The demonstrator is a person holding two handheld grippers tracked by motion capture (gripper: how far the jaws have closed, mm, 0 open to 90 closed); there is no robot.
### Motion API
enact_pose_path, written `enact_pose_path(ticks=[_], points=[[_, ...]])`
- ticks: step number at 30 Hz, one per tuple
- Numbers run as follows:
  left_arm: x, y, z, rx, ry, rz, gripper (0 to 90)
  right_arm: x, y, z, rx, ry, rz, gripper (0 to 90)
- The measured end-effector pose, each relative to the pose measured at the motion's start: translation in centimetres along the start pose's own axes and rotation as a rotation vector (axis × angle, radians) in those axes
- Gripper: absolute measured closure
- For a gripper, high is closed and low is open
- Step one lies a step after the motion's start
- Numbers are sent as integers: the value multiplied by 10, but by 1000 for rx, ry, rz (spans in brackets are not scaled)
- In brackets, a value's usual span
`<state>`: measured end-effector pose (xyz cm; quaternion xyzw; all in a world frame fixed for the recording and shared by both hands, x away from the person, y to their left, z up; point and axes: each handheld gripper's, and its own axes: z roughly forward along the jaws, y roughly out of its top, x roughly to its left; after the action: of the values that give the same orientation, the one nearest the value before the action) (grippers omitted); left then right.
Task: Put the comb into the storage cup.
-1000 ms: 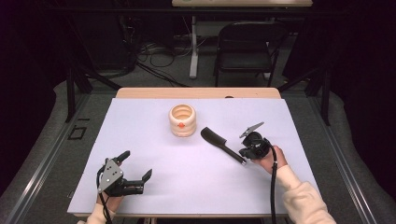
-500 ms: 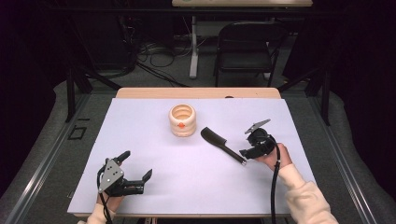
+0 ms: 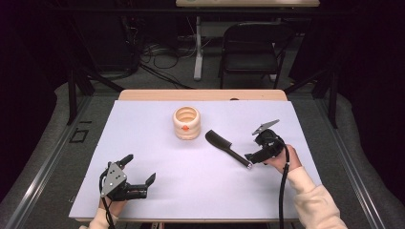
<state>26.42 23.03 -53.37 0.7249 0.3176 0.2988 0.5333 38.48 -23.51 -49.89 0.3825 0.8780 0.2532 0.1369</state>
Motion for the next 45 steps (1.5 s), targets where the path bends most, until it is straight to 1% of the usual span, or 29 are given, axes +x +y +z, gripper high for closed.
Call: enact_pose_path(ticks=[1, 2, 4, 6, 7, 11, 16, 21, 22, 26, 27, 28, 29, 30, 32, 34, 37, 43, 44, 45], points=[[0, 0, 0, 1, -1, 2, 0, 1, 1, 0, -3, 5, -4, 142], [0, 0, 0, 2, -1, 3, 0, 1, 1, -1, 6, 11, -15, 136], [0, 0, 1, 4, -1, 3, 0, 2, 3, -2, -2, 14, -21, 121], [0, -1, 1, 4, -2, 0, 0, 4, 4, -3, 2, 18, -13, 101], [0, -1, 1, 5, -2, -1, 0, 4, 4, -3, -2, 23, -18, 99], [0, -1, 1, 9, -5, 1, 0, 6, 6, -4, 15, 26, -23, 72], [-1, -1, 2, 10, -8, 4, 0, 10, 9, -5, 24, 28, -33, 57], [-1, 0, 3, 11, -11, 5, 0, 12, 11, -6, 19, 37, -34, 35], [-2, 0, 4, 11, -10, 6, 0, 13, 12, -7, 29, 37, -34, 31], [-2, 0, 4, 14, -14, 9, 0, 15, 13, -8, 30, 42, -36, 13], [-2, 0, 4, 15, -14, 10, 0, 15, 14, -9, 42, 42, -39, 7], [-2, 0, 4, 17, -13, 10, 0, 16, 14, -8, 44, 40, -36, 7], [-2, 0, 4, 16, -12, 8, 0, 15, 15, -8, 39, 42, -44, 6], [-2, 0, 4, 15, -12, 6, 0, 15, 16, -9, 49, 43, -44, 4], [-2, -1, 4, 17, -12, 6, 0, 17, 18, -10, 52, 46, -37, 0], [-2, 0, 3, 16, -11, 9, 0, 18, 20, -11, 47, 44, -44, 0], [-2, -1, 3, 17, -10, 8, 0, 20, 25, -11, 61, 46, -66, 0], [-2, -1, 3, 17, -10, 8, 0, 25, 33, -5, 84, 50, -76, 0], [-2, -1, 3, 16, -9, 8, 0, 25, 35, -4, 101, 54, -85, 0], [-2, -1, 3, 18, -9, 8, 0, 26, 36, -3, 108, 55, -78, 0]])
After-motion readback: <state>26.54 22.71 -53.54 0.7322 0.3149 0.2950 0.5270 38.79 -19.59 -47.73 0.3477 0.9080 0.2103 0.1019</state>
